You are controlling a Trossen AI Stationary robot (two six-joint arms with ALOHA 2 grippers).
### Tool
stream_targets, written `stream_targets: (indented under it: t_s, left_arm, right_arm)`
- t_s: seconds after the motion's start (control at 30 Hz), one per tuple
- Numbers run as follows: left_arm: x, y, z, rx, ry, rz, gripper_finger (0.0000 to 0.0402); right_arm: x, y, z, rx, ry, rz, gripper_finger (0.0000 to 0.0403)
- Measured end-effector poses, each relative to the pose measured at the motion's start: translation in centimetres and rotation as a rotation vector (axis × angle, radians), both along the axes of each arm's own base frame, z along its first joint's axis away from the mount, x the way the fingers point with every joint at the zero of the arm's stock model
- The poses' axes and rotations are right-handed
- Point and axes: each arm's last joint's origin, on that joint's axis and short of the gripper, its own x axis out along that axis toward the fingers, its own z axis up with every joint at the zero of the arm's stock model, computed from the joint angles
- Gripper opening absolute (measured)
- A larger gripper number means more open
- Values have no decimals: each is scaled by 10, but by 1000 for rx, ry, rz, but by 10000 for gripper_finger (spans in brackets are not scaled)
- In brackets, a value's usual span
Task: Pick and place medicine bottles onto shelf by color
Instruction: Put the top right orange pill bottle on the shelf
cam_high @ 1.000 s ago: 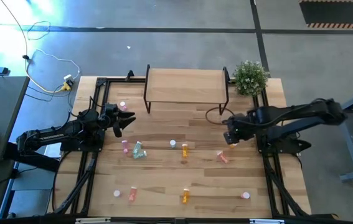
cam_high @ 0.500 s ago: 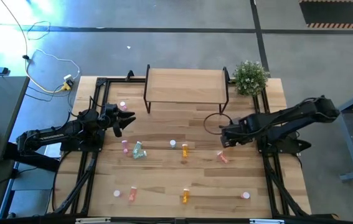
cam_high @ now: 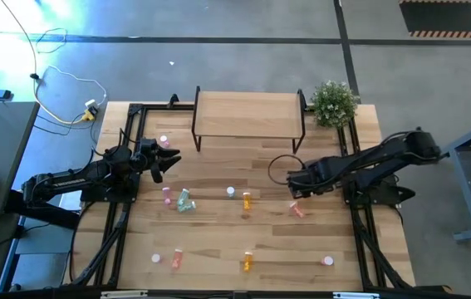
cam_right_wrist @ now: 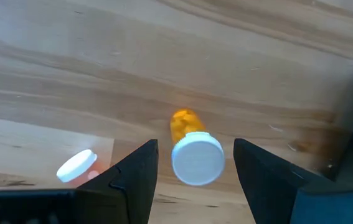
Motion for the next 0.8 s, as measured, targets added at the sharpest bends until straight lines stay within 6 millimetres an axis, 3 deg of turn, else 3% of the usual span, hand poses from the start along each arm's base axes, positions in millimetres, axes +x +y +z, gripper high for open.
stream_targets:
  t_s: [0.8]
  left_arm:
    - [0, 0, 0, 0, 1, 0, 165]
  right_arm:
    - [3, 1, -5, 21, 27, -5, 201]
